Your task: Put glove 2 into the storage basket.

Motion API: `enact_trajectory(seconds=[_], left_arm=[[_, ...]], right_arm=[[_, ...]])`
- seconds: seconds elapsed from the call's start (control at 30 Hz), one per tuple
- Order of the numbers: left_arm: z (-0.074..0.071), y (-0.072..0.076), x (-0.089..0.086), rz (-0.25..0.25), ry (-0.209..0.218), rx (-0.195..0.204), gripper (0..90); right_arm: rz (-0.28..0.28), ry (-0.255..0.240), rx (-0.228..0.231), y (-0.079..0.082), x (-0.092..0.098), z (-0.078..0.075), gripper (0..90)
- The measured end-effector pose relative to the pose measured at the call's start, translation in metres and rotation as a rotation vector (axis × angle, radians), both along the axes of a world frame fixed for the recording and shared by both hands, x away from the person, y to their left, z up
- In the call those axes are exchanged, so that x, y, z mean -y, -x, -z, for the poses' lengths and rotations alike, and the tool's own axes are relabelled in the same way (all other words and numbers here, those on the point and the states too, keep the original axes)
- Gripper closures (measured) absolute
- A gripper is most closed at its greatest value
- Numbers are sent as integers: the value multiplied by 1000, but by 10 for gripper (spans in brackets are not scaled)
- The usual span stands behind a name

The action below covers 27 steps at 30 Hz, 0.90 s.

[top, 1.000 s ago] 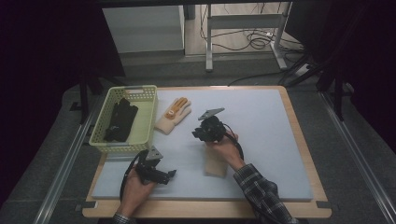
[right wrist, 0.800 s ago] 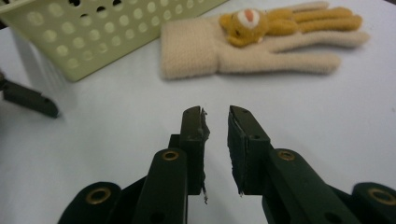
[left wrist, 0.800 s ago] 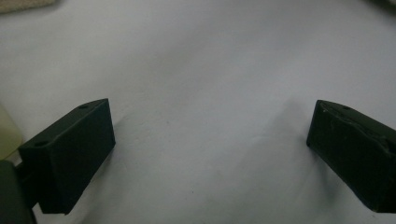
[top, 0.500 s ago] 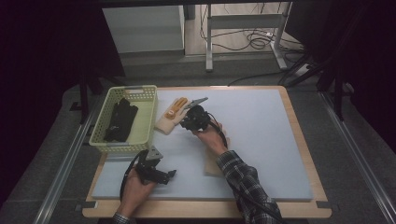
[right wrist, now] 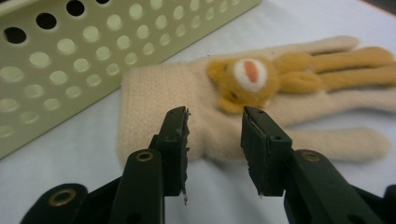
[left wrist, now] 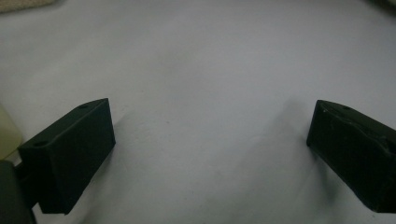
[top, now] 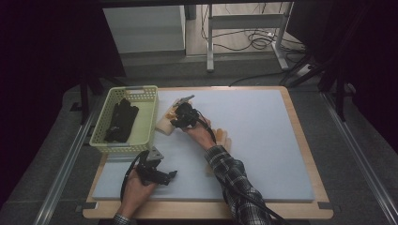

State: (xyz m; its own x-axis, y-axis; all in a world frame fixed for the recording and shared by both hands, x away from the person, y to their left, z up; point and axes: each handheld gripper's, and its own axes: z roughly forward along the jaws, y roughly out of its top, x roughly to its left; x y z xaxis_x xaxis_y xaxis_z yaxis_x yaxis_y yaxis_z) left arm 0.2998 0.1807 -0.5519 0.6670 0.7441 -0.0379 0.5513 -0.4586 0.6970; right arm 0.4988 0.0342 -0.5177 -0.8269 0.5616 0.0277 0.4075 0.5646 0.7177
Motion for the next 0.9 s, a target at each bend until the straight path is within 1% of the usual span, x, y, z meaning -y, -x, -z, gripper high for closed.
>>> enact_trajectory(seconds=[0.07,0.13,0.17,0.23,0.3,0.37,0.47,0.53,0.63,0.67,0.7,0.73,0.77,0.8,0.83,0.87,0.9], left_arm=[[0,0,0,0,0,0,11],[0,0,0,0,0,0,10],[0,0,0,0,0,0,11],[0,0,0,0,0,0,11],[0,0,0,0,0,0,10],[0,0,0,0,0,0,11],[0,0,0,0,0,0,11],[0,0,0,0,0,0,11],[0,0,0,0,0,-1,11],[0,0,0,0,-1,-1,10],[0,0,0,0,0,-1,10],[0,0,0,0,-1,-1,10],[0,0,0,0,-4,-2,9],[0,0,0,1,-3,-3,9],[0,0,0,1,-3,-3,9],[0,0,0,0,-4,-4,9],[0,0,0,1,-4,-3,9]], right_arm=[[-11,20,4,-2,-5,4,597],[-13,42,2,-3,-9,9,615],[-13,42,-1,-4,-10,10,651],[-18,34,-30,-4,-11,10,779],[-14,42,-27,-3,-13,10,849],[-6,64,-22,-1,-15,8,877],[-15,68,-2,0,-13,4,888],[-25,77,8,5,-11,-1,889],[-47,64,13,14,-1,-13,889],[-54,63,9,19,2,-17,888],[-72,71,6,23,7,-21,887],[-96,84,-13,27,10,-23,874],[-116,96,-21,30,13,-25,860],[-123,110,-4,35,18,-27,829],[-115,110,14,37,21,-29,766],[-101,96,20,36,26,-31,699],[-94,85,21,35,28,-31,651]])
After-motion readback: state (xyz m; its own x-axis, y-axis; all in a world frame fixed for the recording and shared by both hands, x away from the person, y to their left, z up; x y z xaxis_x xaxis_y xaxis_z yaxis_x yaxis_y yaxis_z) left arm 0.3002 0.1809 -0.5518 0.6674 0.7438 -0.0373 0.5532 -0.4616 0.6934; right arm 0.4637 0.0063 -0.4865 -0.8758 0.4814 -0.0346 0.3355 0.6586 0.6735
